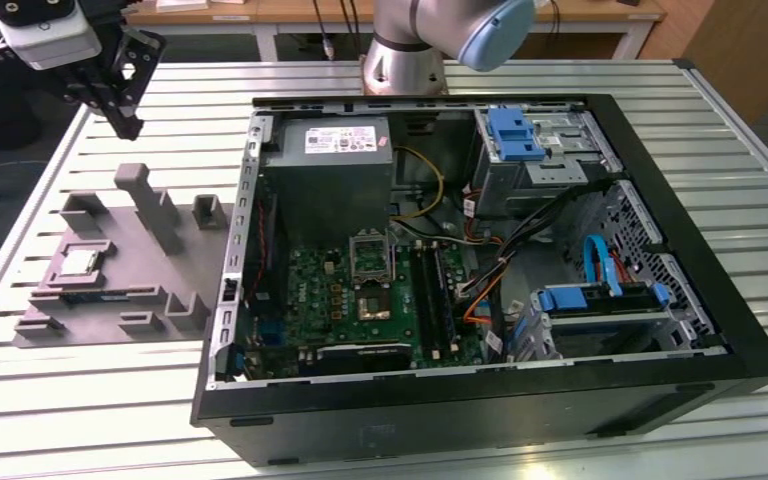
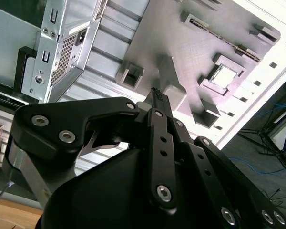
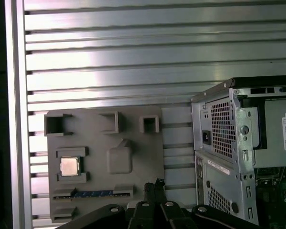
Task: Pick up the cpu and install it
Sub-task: 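Reach for the cpu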
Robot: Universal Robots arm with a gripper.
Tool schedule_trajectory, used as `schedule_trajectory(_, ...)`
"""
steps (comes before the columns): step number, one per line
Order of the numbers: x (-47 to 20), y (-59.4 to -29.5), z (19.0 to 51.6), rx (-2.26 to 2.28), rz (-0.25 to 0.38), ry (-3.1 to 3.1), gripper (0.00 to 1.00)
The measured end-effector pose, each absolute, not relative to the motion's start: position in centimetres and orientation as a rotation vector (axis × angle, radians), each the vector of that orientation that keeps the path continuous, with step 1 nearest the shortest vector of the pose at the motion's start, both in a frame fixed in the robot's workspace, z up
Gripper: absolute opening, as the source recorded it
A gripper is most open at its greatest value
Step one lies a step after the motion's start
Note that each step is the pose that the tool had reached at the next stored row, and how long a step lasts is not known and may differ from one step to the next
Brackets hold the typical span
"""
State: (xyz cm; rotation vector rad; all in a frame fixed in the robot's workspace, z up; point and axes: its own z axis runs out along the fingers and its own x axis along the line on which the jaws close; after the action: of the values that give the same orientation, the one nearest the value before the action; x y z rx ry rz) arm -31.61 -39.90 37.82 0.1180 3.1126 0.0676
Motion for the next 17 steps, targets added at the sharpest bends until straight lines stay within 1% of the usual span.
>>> schedule_trajectory(17, -32.05, -39.90, 37.81, 0.118, 0.068, 3.113, 0.11)
